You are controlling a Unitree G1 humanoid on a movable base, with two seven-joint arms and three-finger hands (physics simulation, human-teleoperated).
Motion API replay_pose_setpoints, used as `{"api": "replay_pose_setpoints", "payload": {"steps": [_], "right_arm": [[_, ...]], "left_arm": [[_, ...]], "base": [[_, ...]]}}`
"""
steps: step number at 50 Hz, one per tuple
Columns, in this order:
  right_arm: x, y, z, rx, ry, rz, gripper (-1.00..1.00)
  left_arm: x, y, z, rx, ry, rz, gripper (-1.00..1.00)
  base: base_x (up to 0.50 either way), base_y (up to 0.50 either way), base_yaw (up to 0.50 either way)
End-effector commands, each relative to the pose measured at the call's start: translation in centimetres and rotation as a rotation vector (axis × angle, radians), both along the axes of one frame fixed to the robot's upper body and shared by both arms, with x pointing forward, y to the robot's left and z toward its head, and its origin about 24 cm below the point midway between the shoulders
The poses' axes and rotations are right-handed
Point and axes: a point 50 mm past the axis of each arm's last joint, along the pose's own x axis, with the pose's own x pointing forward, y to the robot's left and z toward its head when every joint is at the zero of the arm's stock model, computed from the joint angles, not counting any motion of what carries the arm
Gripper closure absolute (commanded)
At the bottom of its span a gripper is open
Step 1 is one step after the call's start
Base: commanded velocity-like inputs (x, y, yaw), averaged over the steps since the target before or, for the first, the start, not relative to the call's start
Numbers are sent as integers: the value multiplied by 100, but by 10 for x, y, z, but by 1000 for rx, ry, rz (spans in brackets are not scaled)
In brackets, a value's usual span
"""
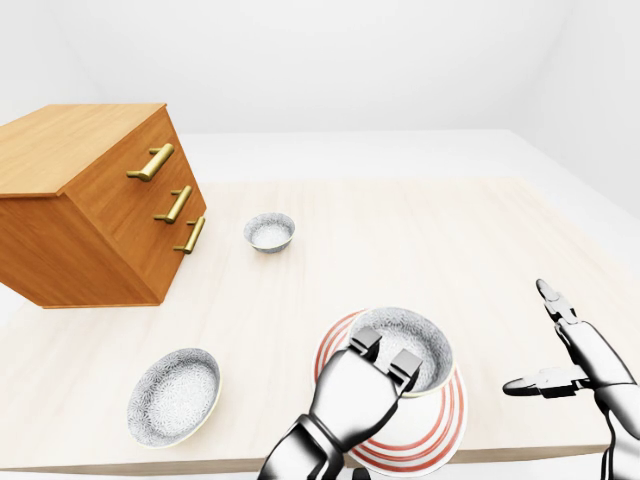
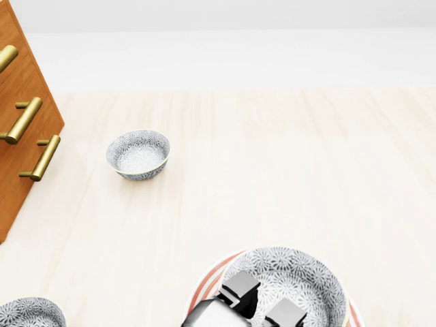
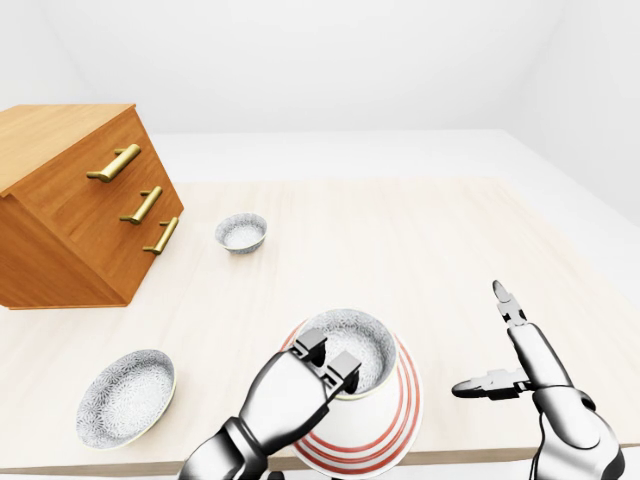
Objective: Put the bowl in the middle on the plate.
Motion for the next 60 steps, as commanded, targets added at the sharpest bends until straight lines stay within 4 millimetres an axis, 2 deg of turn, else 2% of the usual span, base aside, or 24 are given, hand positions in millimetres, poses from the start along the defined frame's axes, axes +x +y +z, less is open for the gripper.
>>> {"api": "replay_pose_setpoints", "payload": {"steps": [1, 28, 39, 40, 42, 48, 60], "right_arm": [[0, 0, 0, -1, 1, 0, -100], [0, 0, 0, -1, 0, -1, -100], [0, 0, -1, 3, 1, -1, -100], [0, 0, -1, 3, 1, -1, -100], [0, 0, -1, 3, 1, 0, -100], [0, 0, -1, 2, 1, 0, -100], [0, 0, 0, 2, 0, 0, -100]], "left_arm": [[11, -3, 9, -31, -77, 35, 100], [-6, -12, -9, -3, -46, -25, 100], [-6, -14, -10, -20, -28, -33, 100], [-13, -16, 0, -9, -41, -51, 100], [-17, -17, 1, -13, -45, -65, 100], [-11, -19, -9, -39, -46, -55, 100], [-11, -26, -23, -48, -24, -66, 100]], "base": [[0, 0, 0], [0, 0, 0], [0, 0, 0], [0, 0, 0], [0, 0, 0], [0, 0, 0], [0, 0, 0]]}}
